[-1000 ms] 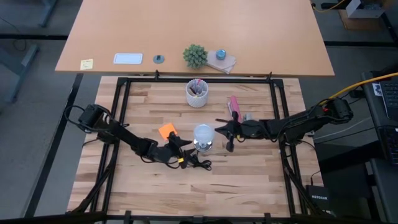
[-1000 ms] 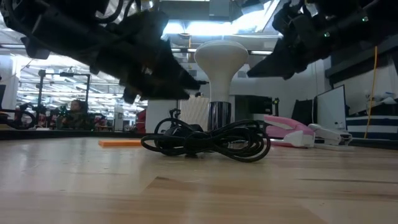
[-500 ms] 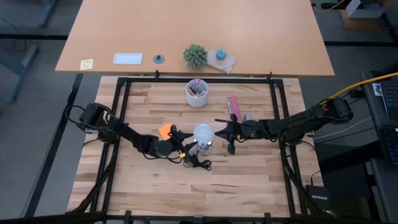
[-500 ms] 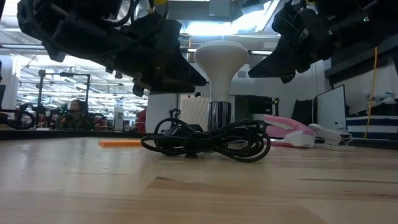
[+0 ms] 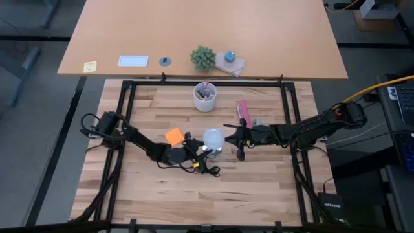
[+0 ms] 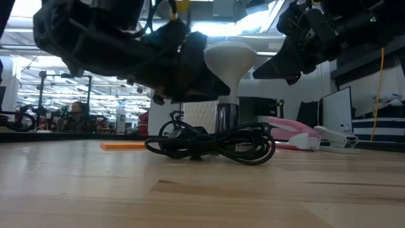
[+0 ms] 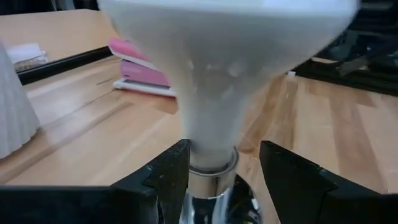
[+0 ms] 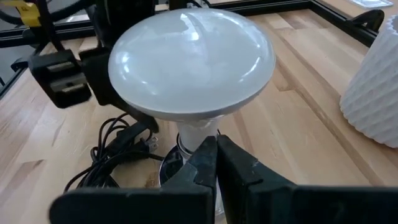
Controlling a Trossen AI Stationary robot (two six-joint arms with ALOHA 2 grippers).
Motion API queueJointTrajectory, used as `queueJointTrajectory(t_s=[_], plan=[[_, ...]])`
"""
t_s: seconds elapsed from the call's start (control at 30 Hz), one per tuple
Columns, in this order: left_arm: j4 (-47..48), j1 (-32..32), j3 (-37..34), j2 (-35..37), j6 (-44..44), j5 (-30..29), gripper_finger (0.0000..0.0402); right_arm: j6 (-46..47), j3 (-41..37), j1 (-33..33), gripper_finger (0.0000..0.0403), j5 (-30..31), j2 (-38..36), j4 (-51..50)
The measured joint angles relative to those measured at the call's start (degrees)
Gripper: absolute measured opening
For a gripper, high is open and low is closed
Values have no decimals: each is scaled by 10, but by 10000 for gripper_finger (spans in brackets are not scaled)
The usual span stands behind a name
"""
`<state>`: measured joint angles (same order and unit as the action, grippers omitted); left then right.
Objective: Screw lightbulb
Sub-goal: Remove the lightbulb from the lamp
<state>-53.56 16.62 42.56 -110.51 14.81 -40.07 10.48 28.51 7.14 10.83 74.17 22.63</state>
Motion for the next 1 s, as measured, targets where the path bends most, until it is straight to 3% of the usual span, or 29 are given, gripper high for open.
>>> queueJointTrajectory(t_s=[1.0], plan=[[-10, -50, 24, -6, -18, 26, 186, 0, 0, 0, 12, 4, 0, -1]])
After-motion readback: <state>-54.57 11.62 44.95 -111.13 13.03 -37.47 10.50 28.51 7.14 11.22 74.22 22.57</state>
